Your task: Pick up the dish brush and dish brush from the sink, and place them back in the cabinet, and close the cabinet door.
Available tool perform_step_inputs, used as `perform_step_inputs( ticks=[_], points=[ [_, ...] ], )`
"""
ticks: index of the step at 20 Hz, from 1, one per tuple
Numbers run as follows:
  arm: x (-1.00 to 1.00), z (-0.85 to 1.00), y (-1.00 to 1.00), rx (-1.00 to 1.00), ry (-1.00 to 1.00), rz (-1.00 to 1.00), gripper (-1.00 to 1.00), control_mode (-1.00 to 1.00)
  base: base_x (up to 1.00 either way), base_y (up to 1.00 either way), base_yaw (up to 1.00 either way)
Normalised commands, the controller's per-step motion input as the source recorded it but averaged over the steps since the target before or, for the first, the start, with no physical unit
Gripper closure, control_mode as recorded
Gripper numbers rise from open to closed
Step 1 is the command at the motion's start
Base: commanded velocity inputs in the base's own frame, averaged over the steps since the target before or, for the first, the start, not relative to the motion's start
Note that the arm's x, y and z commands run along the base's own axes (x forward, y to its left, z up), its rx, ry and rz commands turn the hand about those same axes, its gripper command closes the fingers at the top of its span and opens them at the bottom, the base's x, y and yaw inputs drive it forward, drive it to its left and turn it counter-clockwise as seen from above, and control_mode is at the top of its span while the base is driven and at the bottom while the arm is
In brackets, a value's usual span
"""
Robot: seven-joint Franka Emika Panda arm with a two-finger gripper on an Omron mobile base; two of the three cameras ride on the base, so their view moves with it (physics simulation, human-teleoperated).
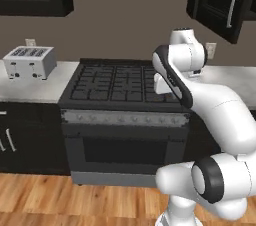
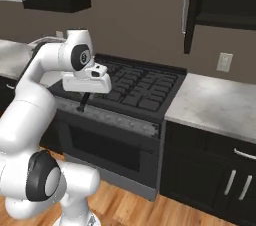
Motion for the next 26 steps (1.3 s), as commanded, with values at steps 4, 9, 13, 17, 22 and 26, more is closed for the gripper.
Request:
perform_step_inputs(
  ticks=[4, 9, 13, 17, 22, 26],
  points=[
    [0.00, 0.00, 0.00, 0.00, 0.00, 0.00, 1.00, 1.00, 0.42, -0.20, -0.32],
    [0.00, 0.00, 0.00, 0.00, 0.00, 0.00, 1.00, 1.00, 0.36, -0.32, -0.24],
    [0.00, 0.00, 0.00, 0.00, 0.00, 0.00, 1.00, 1.00, 0.15, -0.47, -0.15],
    [0.00, 0.00, 0.00, 0.00, 0.00, 0.00, 1.00, 1.00, 0.00, -0.49, -0.16],
    [0.00, 0.00, 0.00, 0.00, 0.00, 0.00, 1.00, 1.00, 0.00, -0.50, -0.17],
    [0.00, 0.00, 0.00, 0.00, 0.00, 0.00, 1.00, 1.00, 0.00, -0.49, -0.17]
  ],
)
